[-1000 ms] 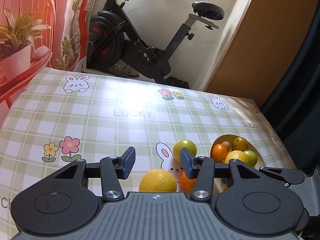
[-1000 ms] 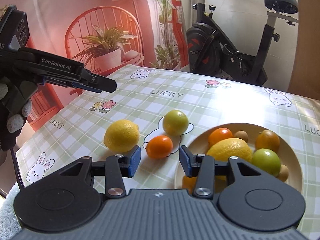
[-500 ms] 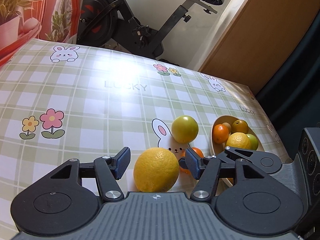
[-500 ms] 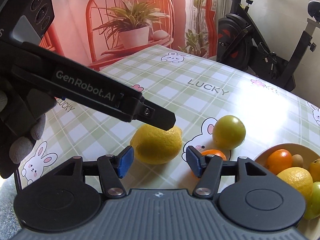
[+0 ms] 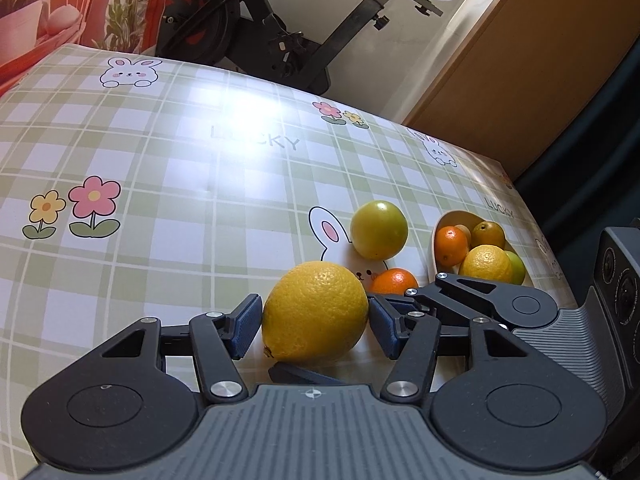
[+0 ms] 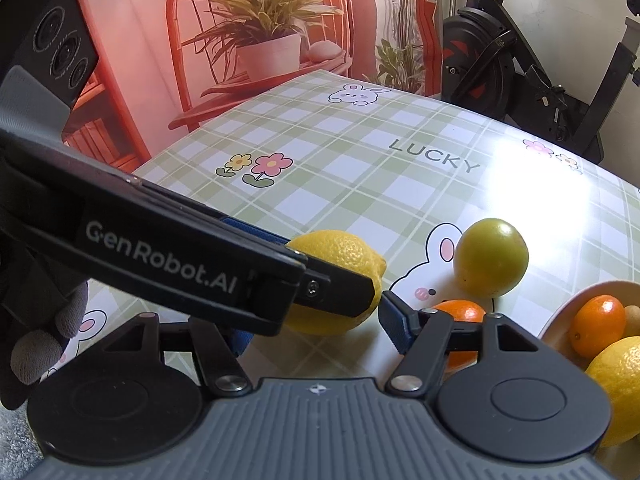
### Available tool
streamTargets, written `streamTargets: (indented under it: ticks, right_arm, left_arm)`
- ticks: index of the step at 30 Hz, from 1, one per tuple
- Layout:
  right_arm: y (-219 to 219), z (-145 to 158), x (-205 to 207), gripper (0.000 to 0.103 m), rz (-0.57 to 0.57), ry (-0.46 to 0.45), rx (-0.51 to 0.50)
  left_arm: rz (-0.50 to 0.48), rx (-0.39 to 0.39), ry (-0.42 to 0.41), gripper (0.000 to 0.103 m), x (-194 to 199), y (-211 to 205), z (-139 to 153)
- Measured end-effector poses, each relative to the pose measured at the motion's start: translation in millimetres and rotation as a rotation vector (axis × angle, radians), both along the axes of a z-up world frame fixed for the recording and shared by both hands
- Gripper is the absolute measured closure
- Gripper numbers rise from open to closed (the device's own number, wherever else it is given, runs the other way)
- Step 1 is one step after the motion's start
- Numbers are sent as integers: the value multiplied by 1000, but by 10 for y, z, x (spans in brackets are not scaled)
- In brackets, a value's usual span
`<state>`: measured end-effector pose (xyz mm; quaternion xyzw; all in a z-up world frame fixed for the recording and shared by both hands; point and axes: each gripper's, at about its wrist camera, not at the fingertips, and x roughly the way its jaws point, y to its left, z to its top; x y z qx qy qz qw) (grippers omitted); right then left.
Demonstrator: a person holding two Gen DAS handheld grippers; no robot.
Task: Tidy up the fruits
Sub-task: 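Carry the lemon onto the plate and open the left gripper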
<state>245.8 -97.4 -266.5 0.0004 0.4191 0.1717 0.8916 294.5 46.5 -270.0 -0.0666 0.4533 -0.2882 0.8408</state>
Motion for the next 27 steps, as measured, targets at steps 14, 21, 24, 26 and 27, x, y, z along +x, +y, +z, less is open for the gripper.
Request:
streamTargets:
  ticks: [14, 21, 24, 26, 27]
  right_arm:
    - [-126, 120, -307, 38, -58, -16, 50]
    - [-347, 328, -536, 38, -122, -80, 55]
    - [-496, 402, -661, 38, -161, -102, 65]
    - [-586, 440, -743, 38, -184, -114, 65]
    - [-648, 460, -796, 38, -199, -119, 64]
  left_arm:
    - [-43, 59, -74, 41, -299, -261, 215]
    - [-92, 53, -125, 41, -420, -587, 397]
    - [-122, 47, -135, 41, -470, -752, 435]
    - [-142, 43, -140, 41, -515, -873, 455]
    - [-156, 44, -145, 41, -553, -952, 456]
